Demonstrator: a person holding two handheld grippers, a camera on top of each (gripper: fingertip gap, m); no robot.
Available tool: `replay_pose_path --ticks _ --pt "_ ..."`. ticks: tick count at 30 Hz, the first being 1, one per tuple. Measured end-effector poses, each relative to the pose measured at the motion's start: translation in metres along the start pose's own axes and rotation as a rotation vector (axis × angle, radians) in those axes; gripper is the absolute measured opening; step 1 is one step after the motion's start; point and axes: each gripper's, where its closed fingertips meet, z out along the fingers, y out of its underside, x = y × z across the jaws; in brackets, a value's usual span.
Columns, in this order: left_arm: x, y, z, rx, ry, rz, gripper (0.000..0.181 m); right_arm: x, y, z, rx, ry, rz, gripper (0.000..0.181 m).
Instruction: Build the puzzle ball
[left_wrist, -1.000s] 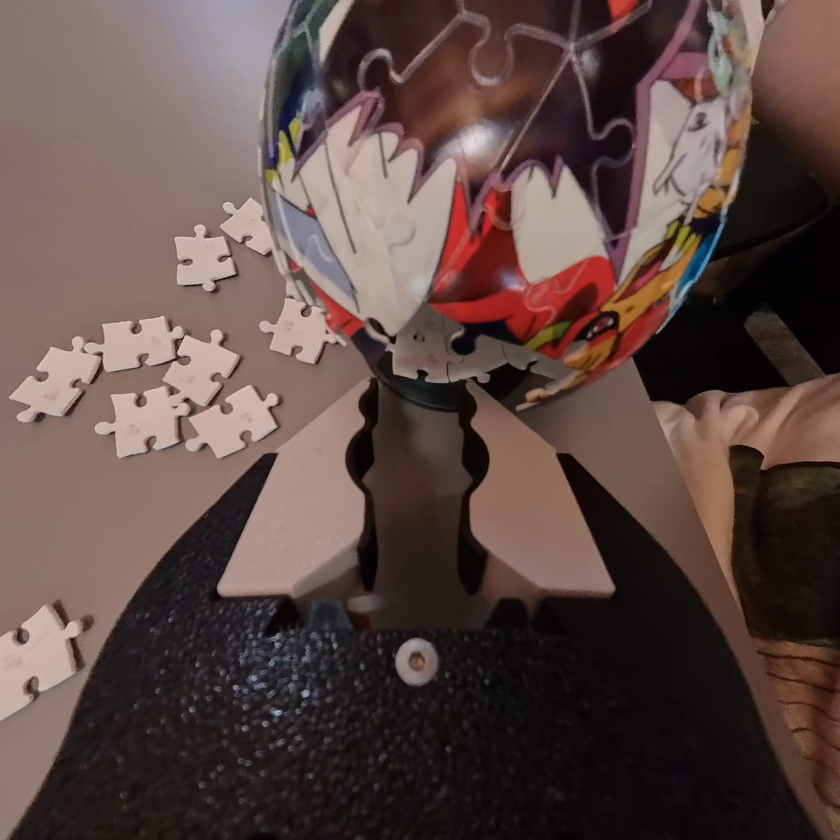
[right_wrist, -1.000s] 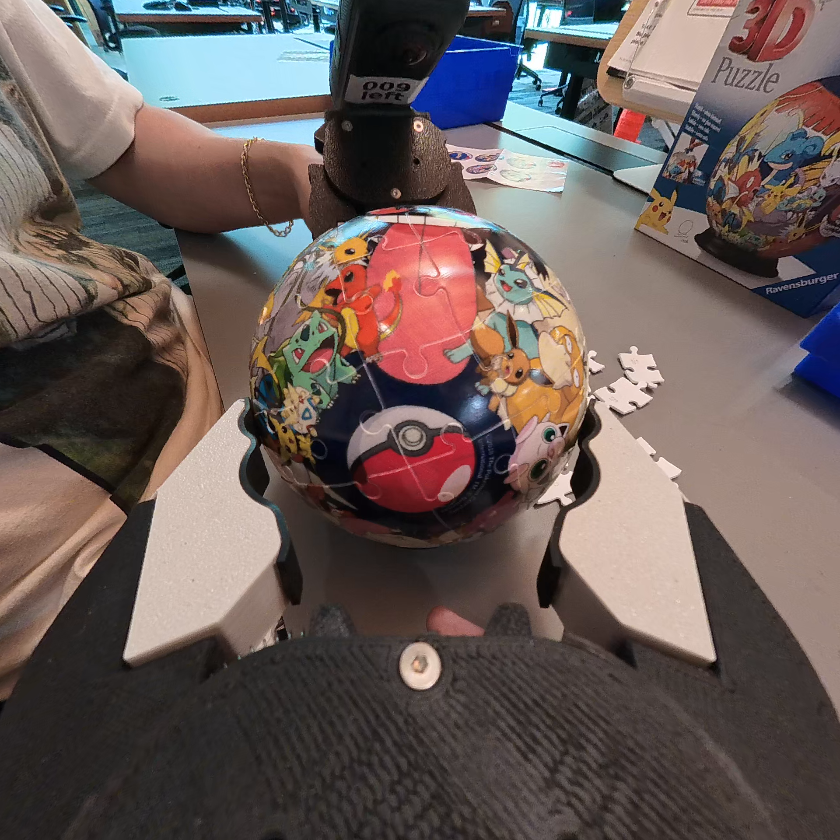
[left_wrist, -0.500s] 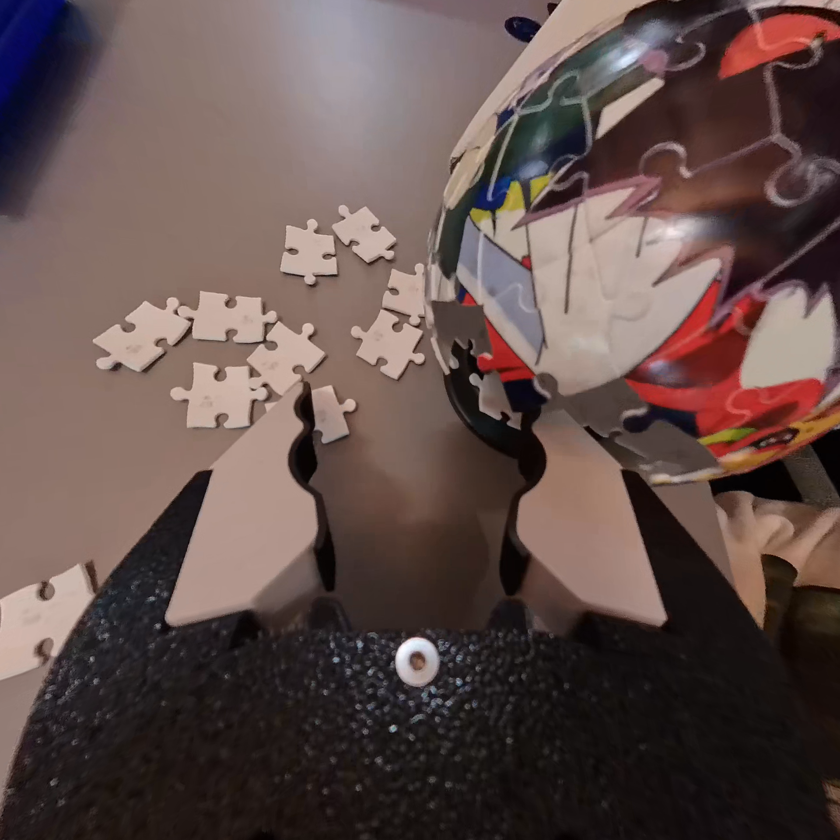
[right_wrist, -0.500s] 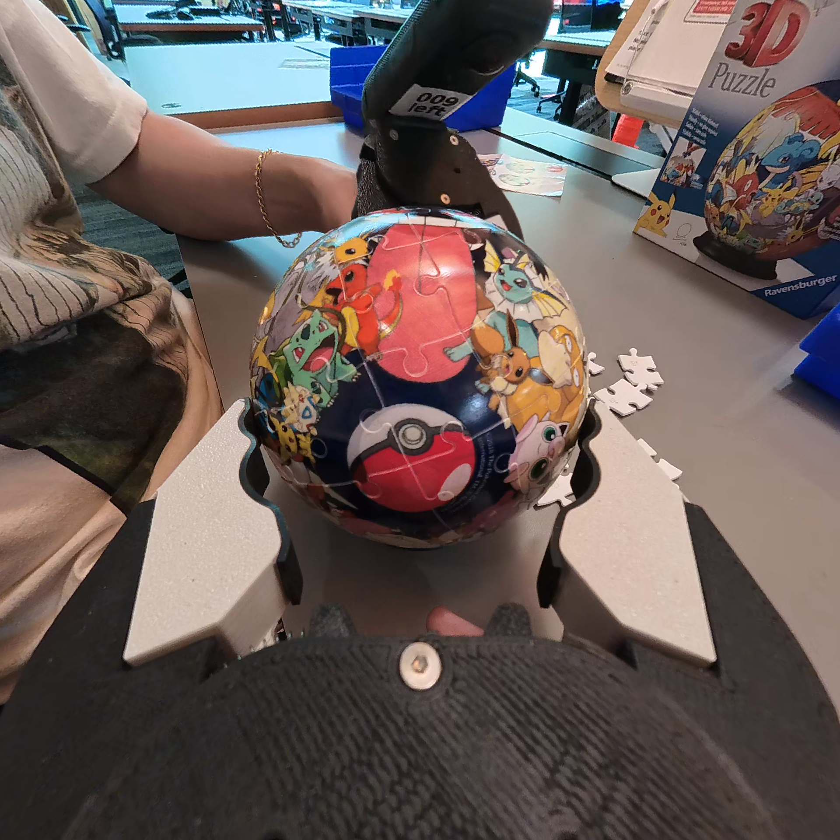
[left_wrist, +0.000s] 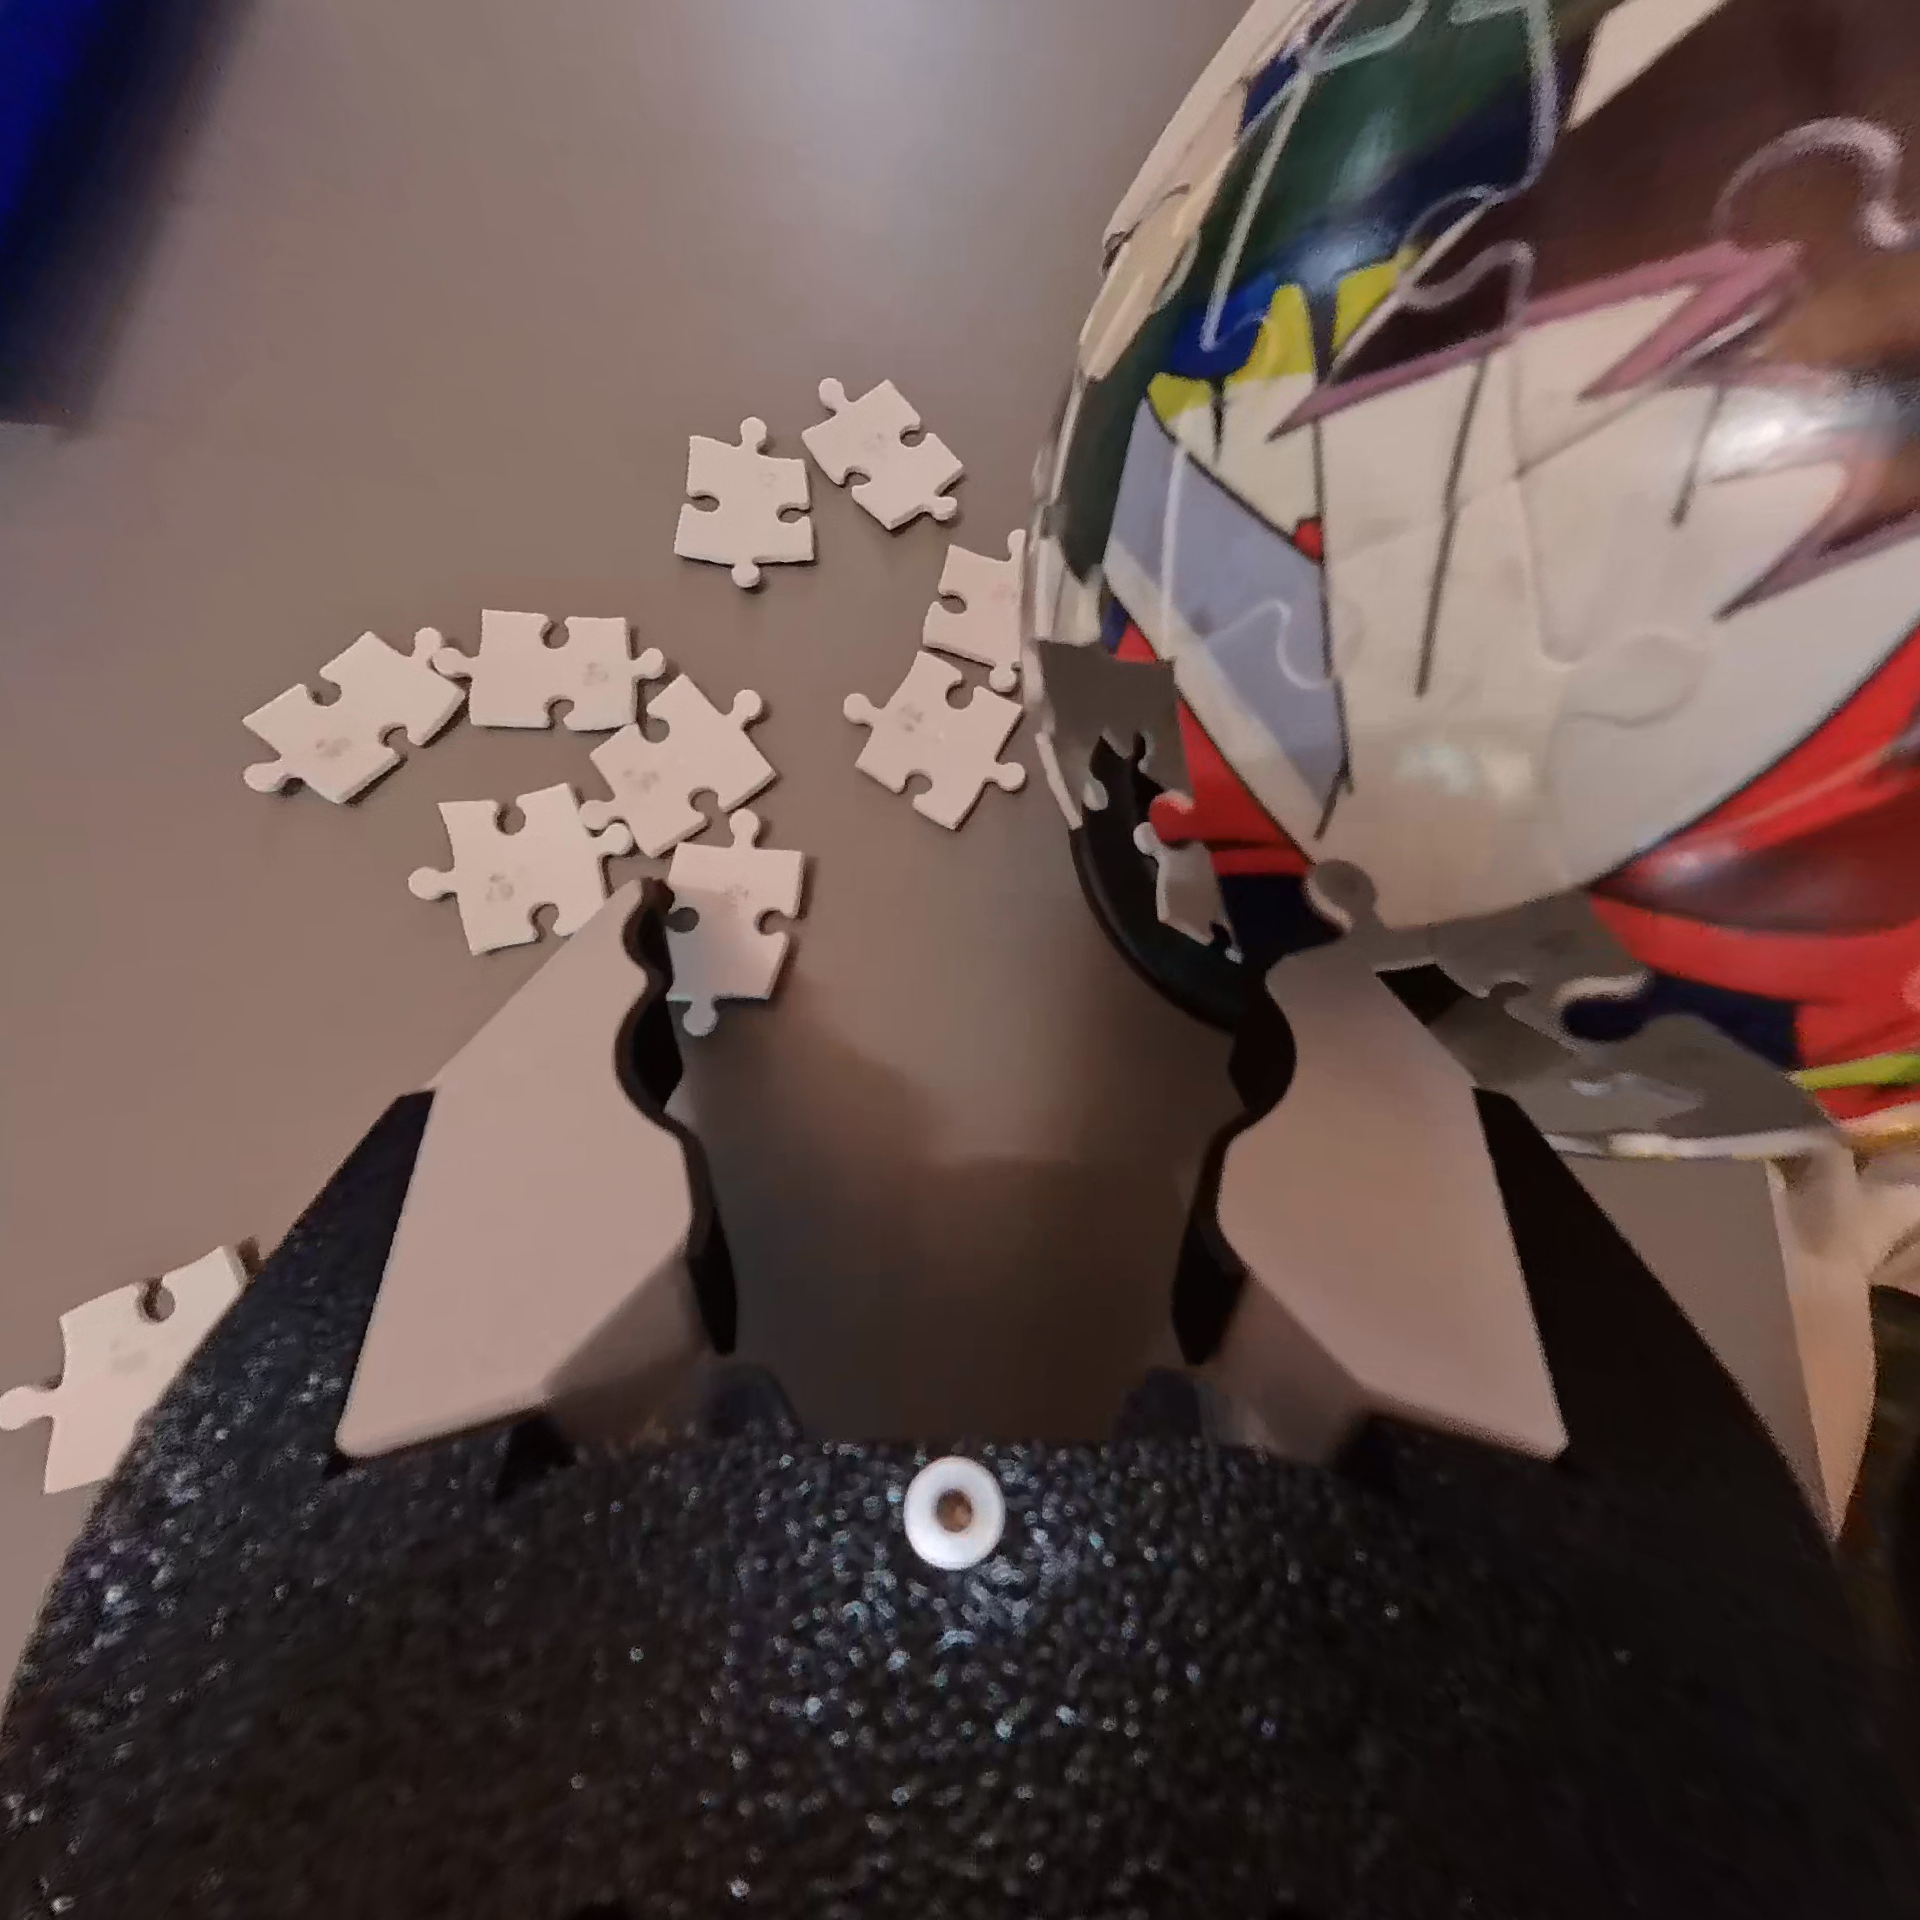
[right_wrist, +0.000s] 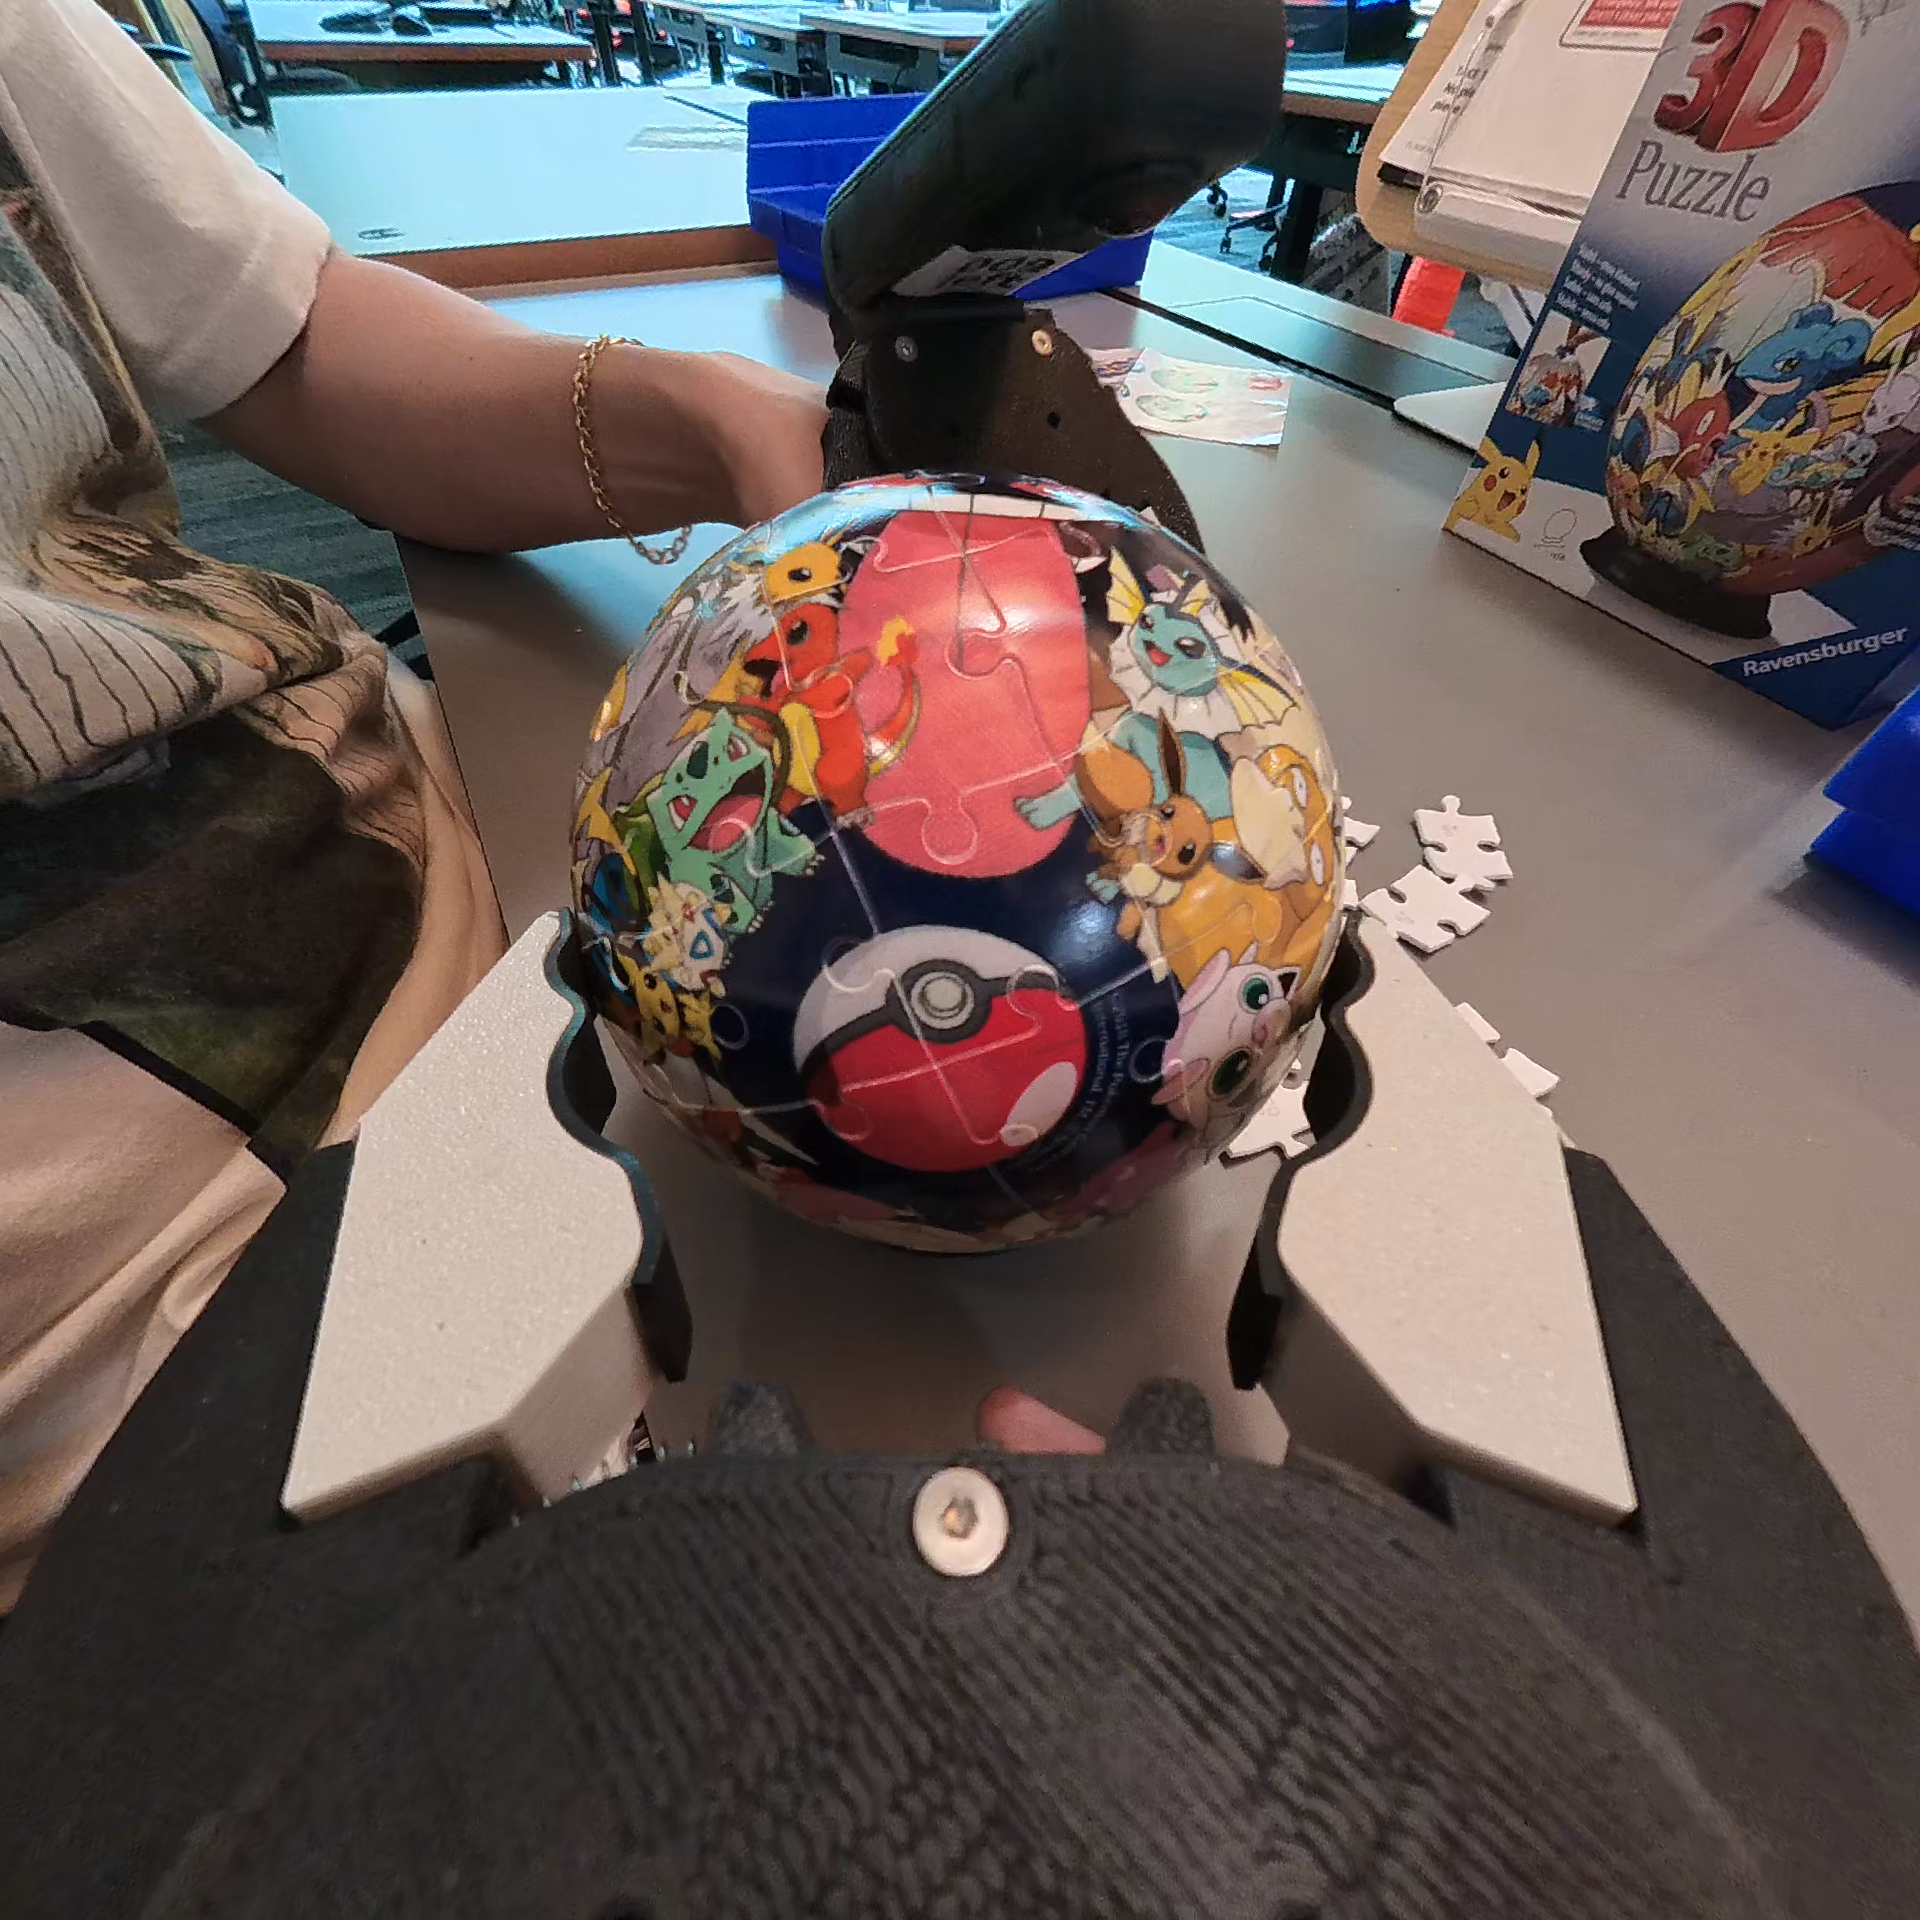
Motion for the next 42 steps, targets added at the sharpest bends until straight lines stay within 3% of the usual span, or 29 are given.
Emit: replay_pose_path --ticks 7,11,14,18,24,29,37,42 --pt "-0.002 0.001 0.001 -0.006 -0.008 -0.02 0.11 -0.001 0.001 -0.002 -0.048 0.029 -0.01 0.137" --pt "-0.003 0.001 0.002 -0.035 -0.007 -0.02 0.11 0.004 -0.017 -0.002 -0.074 0.099 -0.091 0.145" --pt "-0.005 0.0 0.003 -0.065 -0.007 -0.017 0.11 0.009 -0.016 0.001 -0.23 0.166 -0.225 0.147" --pt "-0.006 -0.002 0.006 -0.064 -0.006 -0.002 0.113 0.01 0.013 0.01 -0.471 0.174 -0.311 0.154" --pt "-0.009 -0.003 0.005 -0.011 0.008 -0.007 0.113 0.01 0.013 0.011 -0.477 0.189 -0.321 0.155" --pt "-0.01 -0.016 -0.007 0.06 0.106 -0.132 0.111 0.011 0.013 0.01 -0.481 0.193 -0.309 0.155" --pt "-0.011 -0.006 0.006 0.006 0.016 0.017 0.111 0.011 0.014 0.008 -0.452 0.19 -0.291 0.155" --pt "-0.015 -0.007 0.007 0.002 -0.015 0.004 0.115 0.01 0.013 0.008 -0.425 0.199 -0.284 0.155"
